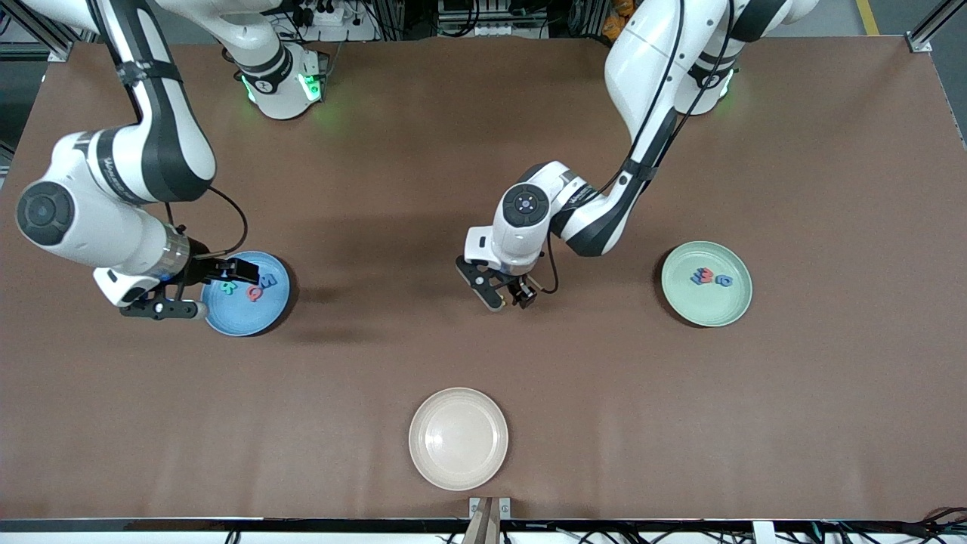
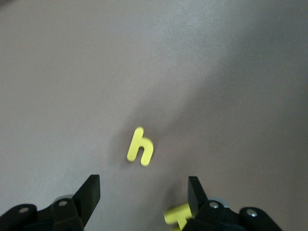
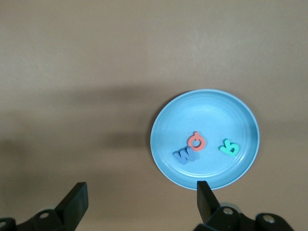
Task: Sort uppercase to blue plate, lowercase to green plate
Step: 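Lower the left gripper over the yellow h while the right gripper withdraws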
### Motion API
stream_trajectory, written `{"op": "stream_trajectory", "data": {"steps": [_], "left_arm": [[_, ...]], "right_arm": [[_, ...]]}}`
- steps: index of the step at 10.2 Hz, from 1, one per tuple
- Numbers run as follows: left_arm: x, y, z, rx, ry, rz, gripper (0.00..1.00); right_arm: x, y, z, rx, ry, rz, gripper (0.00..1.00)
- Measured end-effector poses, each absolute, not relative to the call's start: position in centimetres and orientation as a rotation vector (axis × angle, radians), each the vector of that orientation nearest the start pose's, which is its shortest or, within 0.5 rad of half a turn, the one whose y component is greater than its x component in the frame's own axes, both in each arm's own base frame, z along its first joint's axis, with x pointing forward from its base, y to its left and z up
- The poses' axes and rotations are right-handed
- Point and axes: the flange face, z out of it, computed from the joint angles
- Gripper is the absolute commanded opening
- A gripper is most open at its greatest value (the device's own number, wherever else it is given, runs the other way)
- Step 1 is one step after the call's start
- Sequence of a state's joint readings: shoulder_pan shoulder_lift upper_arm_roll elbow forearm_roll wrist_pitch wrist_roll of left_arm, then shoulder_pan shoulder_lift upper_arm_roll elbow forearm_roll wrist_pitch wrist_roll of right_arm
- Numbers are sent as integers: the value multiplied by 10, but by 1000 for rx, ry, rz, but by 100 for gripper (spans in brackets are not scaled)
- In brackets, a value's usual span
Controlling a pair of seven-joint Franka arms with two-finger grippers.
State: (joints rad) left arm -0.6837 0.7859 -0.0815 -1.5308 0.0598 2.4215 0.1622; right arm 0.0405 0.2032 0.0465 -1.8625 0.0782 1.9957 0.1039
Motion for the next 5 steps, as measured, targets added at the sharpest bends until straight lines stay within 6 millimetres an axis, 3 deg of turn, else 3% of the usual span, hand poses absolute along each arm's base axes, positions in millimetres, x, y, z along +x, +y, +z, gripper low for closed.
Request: {"op": "stream_trajectory", "data": {"steps": [3,5], "left_arm": [[527,-495,190,-2791,1534,-184,71],[523,-499,189,-2783,1549,-183,69]], "right_arm": [[593,49,458,-3062,92,-14,100],[589,39,479,-3059,113,-66,100]]}}
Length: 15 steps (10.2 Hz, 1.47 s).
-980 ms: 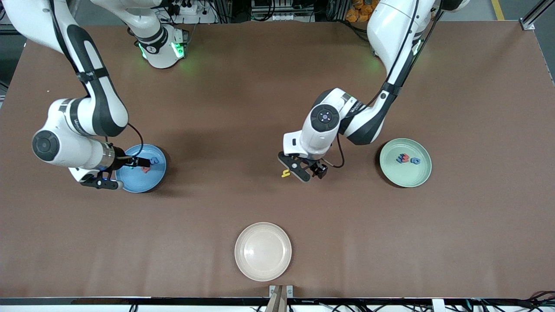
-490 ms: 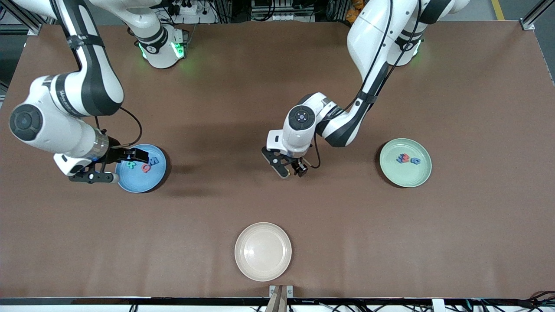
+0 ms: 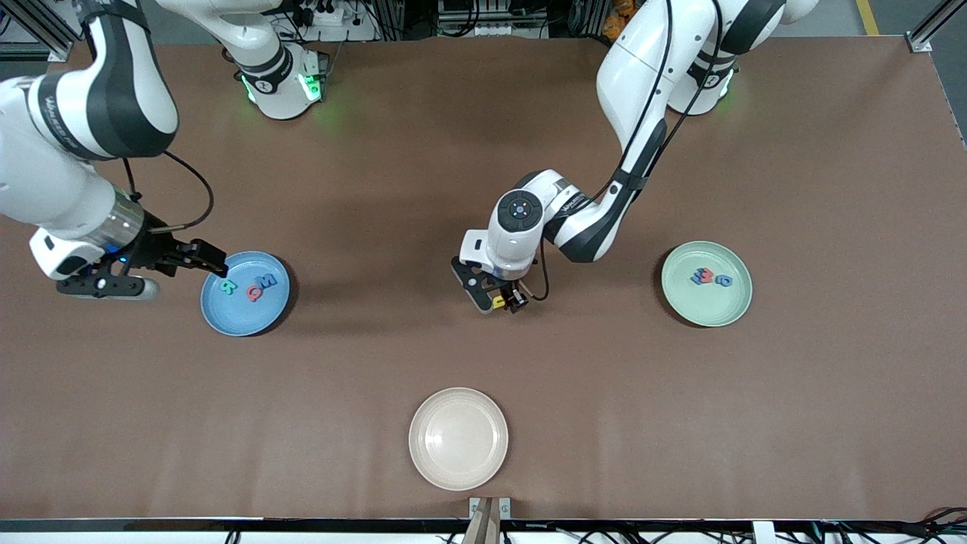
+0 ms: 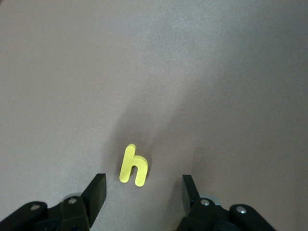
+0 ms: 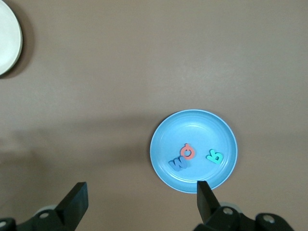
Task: Sort uppercase to blue plate, lowercase to green plate
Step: 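Lower the left gripper over the yellow h while the right gripper withdraws, then grasp the yellow h with the left gripper and lift it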
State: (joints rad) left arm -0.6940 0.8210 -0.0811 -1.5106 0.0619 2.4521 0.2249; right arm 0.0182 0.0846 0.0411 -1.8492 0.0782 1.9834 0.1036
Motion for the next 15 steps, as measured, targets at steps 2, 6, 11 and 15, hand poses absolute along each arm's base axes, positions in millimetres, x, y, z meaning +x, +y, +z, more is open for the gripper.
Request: {"op": "stream_trajectory", "data": {"steps": [2,6,11,15], "left_arm": [[523,-499,183,-2779,1555,-183,69],[523,-499,176,-2772,1559,-184,64],[524,-497,172,-2752,1584,-191,61],[527,-496,173,-2753,1581,-212,58]], "right_arm": [[590,33,503,-3058,124,-72,100],[588,10,539,-3053,177,-125,100],[569,-25,587,-3063,135,-45,100],[563,-25,591,-3158,78,-6,100]]}}
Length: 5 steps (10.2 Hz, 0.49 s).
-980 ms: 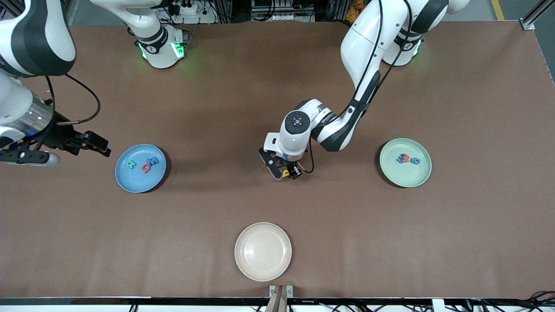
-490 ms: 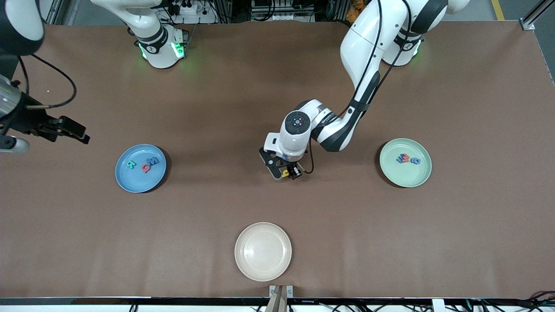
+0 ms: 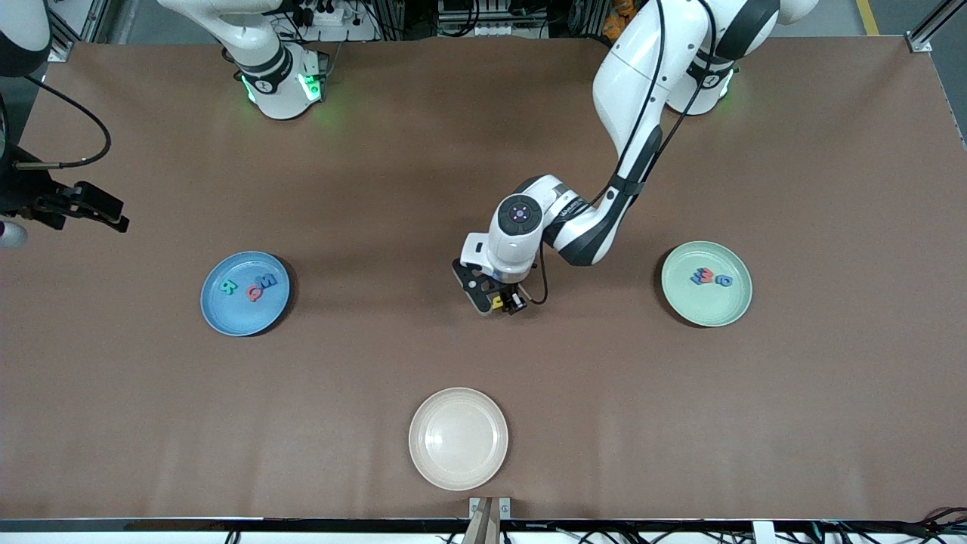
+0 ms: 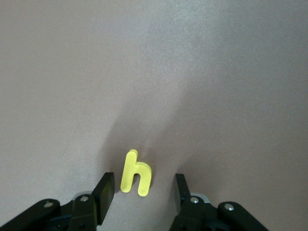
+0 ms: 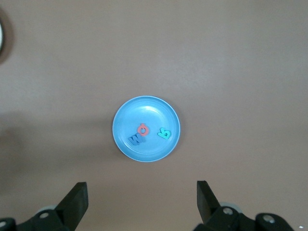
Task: Sort uppercase to blue plate, lowercase to green plate
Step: 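Grasp the yellow h with the left gripper and lift it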
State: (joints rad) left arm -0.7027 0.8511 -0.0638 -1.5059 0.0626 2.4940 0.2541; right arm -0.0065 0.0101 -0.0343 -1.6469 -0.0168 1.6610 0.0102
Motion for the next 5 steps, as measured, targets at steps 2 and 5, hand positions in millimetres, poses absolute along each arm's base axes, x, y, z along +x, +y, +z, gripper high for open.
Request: {"op": "stream_trajectory", "data": {"steps": [2,5], "left_arm": [[528,-496,173,-2753,1579,-216,56],[528,-496,173,-2755,1580,-229,46]], "right_arm": [[563,-23,590,-3162,72,-2,100],[563,-23,590,-3162,72,-1,100]]}}
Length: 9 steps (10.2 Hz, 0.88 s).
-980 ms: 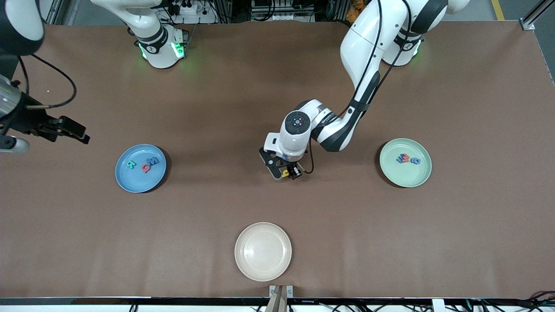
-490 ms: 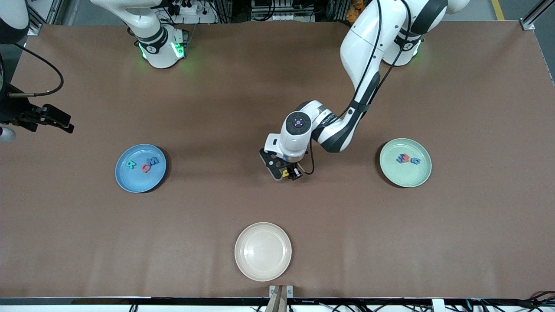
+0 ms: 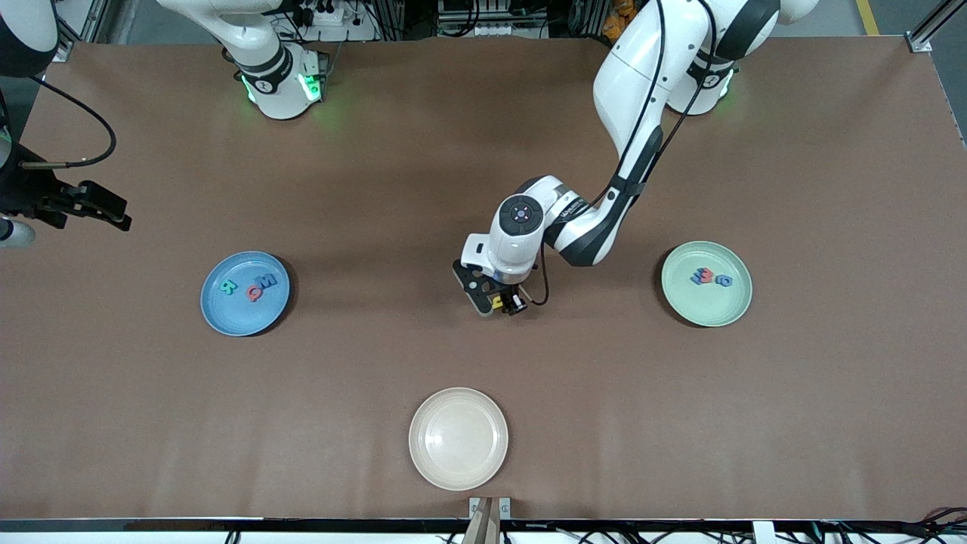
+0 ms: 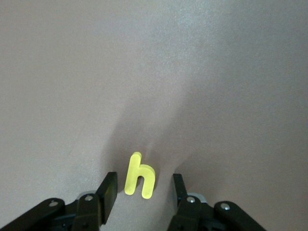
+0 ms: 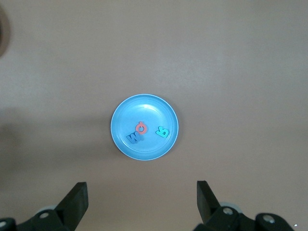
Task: Sort uppercase to blue plate, lowercase to green plate
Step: 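Grasp the yellow h with the left gripper and lift it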
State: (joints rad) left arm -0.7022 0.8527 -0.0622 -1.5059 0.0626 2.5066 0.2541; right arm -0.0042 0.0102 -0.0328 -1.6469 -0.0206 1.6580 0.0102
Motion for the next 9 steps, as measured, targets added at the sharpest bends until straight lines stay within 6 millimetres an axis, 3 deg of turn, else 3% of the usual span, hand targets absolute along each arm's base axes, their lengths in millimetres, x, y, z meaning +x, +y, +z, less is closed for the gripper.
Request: {"op": "stream_trajectory", "data": {"steps": [3,9], "left_arm": [[529,-496,174,-2756,1579,-239,38],[532,-495,175,-2758,1578,-260,13]], "right_arm": [[563,-23,590,-3162,72,-1,100],[564,-22,590,-3162,68,-5,100]]}}
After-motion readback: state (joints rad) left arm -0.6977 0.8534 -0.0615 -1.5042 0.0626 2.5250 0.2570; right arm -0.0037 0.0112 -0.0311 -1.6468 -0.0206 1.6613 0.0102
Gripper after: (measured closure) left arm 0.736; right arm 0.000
